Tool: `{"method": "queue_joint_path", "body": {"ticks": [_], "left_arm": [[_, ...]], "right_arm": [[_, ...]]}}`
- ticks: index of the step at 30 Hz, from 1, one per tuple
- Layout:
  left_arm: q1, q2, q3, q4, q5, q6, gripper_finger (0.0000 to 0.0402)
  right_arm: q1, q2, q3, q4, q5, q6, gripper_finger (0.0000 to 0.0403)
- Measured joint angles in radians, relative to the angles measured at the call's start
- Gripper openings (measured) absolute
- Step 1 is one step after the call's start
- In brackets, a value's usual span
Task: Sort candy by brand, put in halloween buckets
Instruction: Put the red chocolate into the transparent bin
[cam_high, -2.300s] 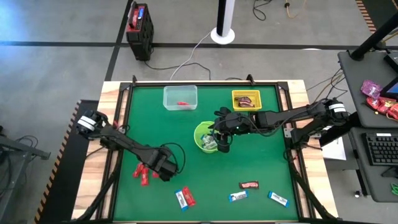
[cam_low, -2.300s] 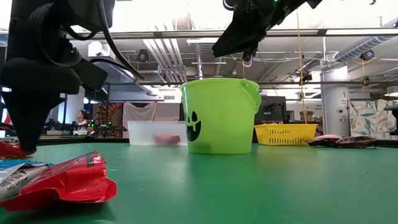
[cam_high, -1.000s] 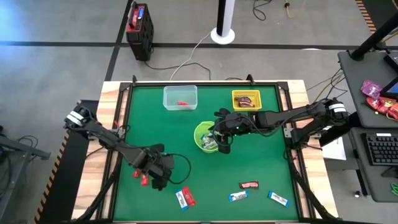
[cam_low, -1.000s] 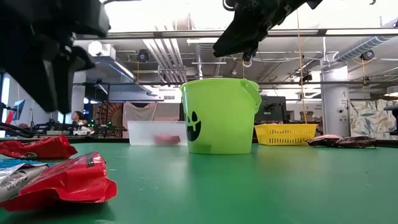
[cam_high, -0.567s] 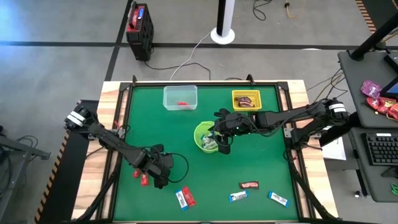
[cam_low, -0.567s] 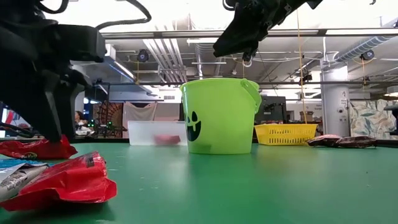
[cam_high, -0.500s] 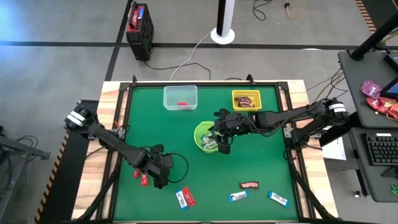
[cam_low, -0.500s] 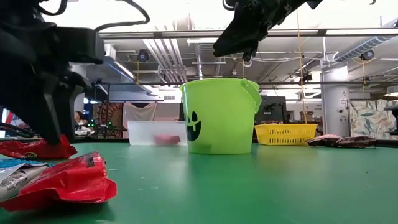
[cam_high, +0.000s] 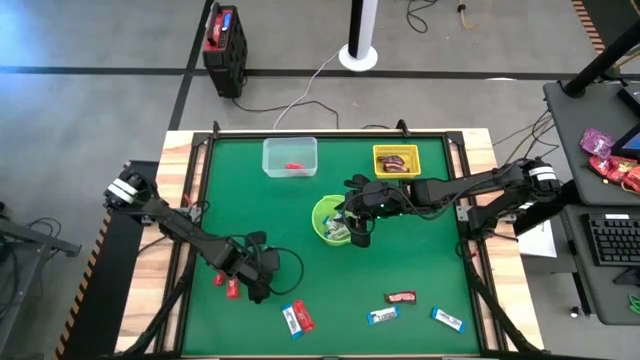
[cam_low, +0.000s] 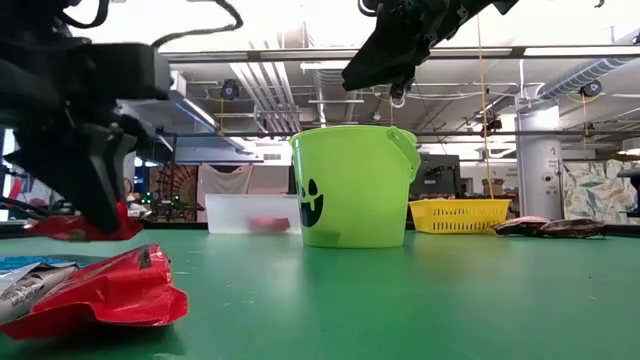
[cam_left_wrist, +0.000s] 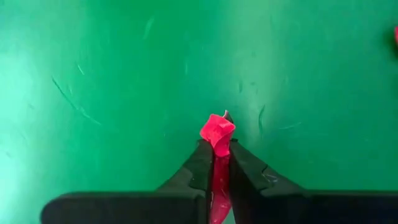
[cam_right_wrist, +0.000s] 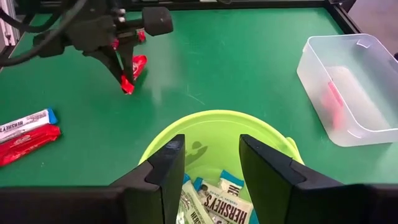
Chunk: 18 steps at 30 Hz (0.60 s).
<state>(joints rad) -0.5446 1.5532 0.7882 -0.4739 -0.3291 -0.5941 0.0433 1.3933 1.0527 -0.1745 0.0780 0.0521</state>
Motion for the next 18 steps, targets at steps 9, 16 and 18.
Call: {"method": "queue_joint_path", "body": {"ticks": [9, 16, 18], "left_arm": [[0.04, -0.162, 0.156, -0.353, -0.264, 0.166, 0.0004], [0.252, -0.428, 0.143, -0.297, -0.424, 0.511, 0.0002], [0.364, -0.477, 0.13, -0.216, -0.371, 0.623, 0.0002]], "right_arm": [[0.0, 0.0, 0.0, -0.001, 0.0, -0.001, 0.0139], [-0.003, 0.0, 0.0, 0.0, 0.001, -0.011, 0.0139], [-0.003, 0.0, 0.0, 0.001, 0.001, -0.012, 0.0139]]}}
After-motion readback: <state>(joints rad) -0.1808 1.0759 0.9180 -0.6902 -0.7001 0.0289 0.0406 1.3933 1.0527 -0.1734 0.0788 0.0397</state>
